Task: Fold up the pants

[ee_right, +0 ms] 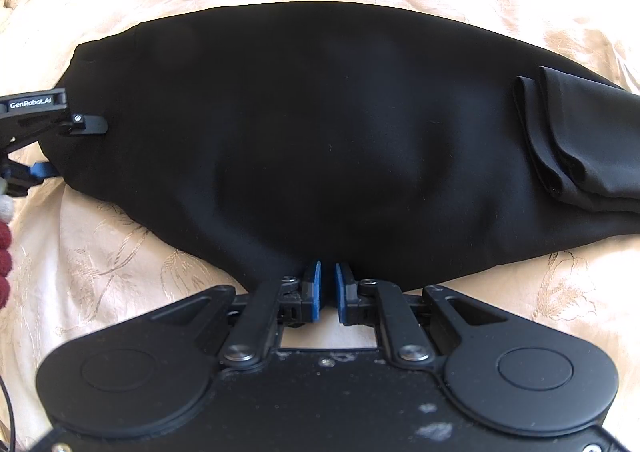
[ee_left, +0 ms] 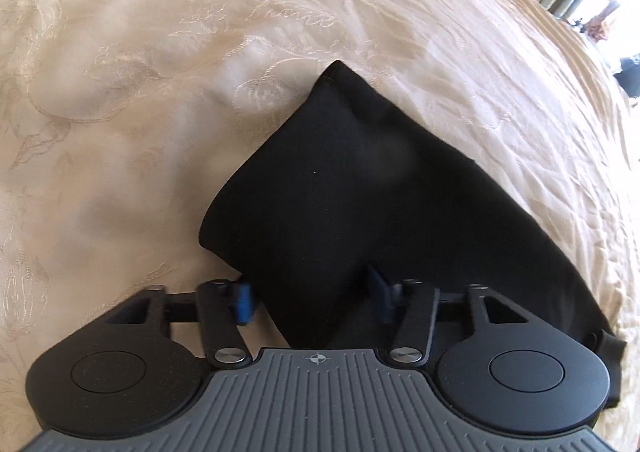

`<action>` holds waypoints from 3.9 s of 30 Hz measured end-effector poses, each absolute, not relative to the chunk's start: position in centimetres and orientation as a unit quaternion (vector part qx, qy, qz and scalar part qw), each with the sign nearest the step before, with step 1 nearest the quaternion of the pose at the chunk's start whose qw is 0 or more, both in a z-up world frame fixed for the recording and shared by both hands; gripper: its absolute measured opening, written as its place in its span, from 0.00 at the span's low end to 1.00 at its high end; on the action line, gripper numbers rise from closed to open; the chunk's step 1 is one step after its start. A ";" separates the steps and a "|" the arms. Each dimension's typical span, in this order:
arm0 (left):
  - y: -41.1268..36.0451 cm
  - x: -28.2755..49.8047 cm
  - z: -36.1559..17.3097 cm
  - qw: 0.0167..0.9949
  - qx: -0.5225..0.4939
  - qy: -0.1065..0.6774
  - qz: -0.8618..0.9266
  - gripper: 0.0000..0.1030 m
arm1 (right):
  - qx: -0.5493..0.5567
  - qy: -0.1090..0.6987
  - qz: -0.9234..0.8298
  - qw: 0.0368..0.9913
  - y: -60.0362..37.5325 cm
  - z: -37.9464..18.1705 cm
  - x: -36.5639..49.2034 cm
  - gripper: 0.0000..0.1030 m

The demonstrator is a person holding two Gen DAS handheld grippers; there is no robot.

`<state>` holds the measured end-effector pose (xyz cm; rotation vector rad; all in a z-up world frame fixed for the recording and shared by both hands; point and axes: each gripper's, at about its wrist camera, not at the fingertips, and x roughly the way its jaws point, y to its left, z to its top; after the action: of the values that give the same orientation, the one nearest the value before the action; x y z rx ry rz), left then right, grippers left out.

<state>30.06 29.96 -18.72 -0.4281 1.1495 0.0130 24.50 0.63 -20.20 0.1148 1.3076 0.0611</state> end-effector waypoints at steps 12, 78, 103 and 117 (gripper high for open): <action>27.0 29.9 -10.1 0.861 -0.150 0.484 -0.044 0.20 | 0.042 0.574 0.021 0.817 2.0 -17.5 22.1 0.12; -13.2 25.3 -9.2 0.864 0.074 0.465 -0.175 0.34 | 0.189 0.509 -0.098 0.834 -35.6 -11.8 15.2 0.29; -1.0 29.5 -18.8 0.797 0.043 0.601 -0.042 0.36 | 0.142 0.528 -0.002 0.837 -31.6 -16.5 28.8 0.47; -0.5 29.9 -17.4 0.807 0.022 0.590 -0.035 0.36 | 0.024 0.486 0.025 0.873 -28.9 -11.8 26.4 0.10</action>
<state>29.88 -0.54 -17.39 0.0477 1.2620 -0.0757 26.36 -28.86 -11.83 0.0503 1.0158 0.0529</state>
